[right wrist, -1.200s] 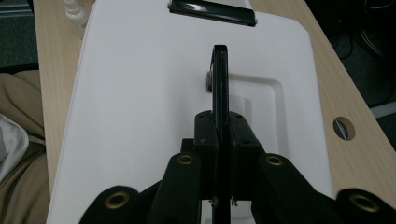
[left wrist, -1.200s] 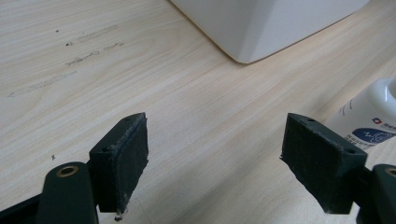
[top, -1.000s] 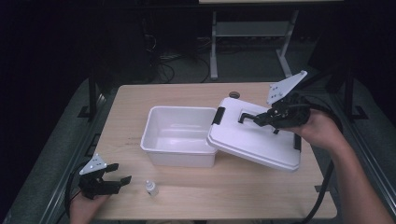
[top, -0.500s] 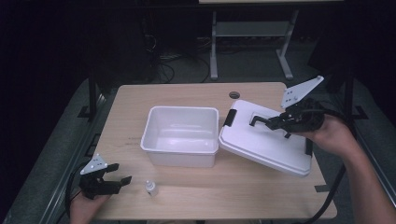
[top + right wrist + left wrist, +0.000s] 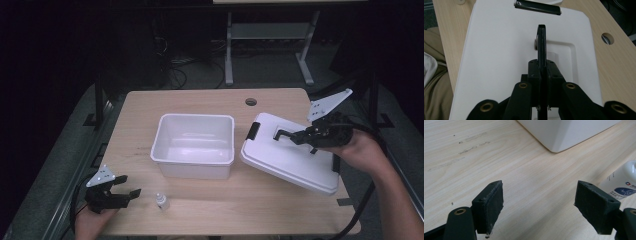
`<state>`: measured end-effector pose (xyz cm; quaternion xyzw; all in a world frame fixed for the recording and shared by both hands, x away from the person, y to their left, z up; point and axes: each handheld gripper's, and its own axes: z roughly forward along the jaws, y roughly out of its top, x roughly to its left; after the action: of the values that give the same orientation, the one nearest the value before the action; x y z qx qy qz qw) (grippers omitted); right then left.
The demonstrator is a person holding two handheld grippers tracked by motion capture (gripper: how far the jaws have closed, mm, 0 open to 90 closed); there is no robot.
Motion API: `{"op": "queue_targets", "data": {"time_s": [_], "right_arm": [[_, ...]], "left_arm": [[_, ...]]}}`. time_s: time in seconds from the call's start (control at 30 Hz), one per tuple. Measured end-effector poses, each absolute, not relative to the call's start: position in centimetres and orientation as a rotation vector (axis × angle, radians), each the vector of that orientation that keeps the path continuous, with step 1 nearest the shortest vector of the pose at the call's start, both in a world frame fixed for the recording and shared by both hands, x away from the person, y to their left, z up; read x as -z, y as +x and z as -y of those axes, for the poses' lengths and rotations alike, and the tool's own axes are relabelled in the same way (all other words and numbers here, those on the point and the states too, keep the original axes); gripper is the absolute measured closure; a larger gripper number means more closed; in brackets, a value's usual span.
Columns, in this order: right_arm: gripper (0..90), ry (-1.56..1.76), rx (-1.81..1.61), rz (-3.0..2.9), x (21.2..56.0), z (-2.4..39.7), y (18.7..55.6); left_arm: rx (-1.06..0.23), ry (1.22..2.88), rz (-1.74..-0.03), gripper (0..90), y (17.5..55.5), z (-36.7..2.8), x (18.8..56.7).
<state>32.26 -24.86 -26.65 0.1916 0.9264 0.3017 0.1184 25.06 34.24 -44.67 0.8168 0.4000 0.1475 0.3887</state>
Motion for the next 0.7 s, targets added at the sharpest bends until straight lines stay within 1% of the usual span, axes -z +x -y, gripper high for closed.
{"op": "queue_targets", "data": {"time_s": [0.47,0.7], "right_arm": [[83.8,0.609,-0.880,-2.733,28.8,25.6,32.4],[83.8,0.639,-0.884,-2.763,31.3,25.7,32.8]], "left_arm": [[-0.381,2.074,-1.011,22.7,25.1,-34.3,44.6],[-0.382,2.073,-1.014,22.8,25.0,-34.3,44.6]]}}
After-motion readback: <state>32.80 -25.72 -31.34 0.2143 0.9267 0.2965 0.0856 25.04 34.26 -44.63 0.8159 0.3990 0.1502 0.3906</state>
